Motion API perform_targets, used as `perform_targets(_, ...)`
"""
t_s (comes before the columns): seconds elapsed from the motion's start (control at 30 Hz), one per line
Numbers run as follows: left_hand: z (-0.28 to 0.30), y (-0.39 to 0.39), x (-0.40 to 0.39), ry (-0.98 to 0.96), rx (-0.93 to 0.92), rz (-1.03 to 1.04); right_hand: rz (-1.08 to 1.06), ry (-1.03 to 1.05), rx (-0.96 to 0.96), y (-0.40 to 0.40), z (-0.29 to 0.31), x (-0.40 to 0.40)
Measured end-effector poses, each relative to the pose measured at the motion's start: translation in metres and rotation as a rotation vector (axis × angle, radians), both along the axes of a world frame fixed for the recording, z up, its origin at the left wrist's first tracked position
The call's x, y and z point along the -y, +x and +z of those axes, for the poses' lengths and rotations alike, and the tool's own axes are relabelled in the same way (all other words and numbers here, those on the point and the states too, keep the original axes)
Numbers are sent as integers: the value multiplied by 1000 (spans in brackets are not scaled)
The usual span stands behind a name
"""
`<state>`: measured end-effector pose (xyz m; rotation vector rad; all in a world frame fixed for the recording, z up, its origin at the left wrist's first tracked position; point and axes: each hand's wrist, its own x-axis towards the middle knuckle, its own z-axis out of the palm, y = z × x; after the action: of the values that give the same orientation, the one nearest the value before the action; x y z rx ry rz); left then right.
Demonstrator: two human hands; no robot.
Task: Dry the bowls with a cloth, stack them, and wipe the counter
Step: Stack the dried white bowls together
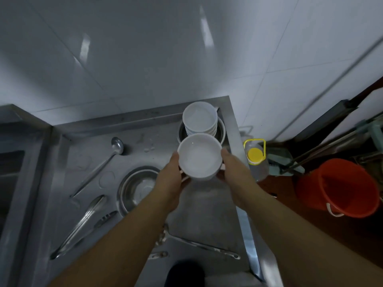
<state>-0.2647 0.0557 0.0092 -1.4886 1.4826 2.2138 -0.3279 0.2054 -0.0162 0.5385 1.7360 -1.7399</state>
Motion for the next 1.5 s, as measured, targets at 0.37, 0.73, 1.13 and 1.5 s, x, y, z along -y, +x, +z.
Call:
perform_targets(0.37, 67, -129, 48, -122, -94, -145, 118, 197, -224, -125, 75, 43)
perform_targets(0.73, 28, -155, 59, -75, -12, -161, 89, 250, -106, -150, 37, 60)
perform_targets(1.13, 27, -160, 60, -79, 26, -194, -4, 228, -75, -149, 30, 67)
perform_targets(1.5, 3, -23, 50, -166, 204, -303, 356, 409, -80, 4, -14, 7)
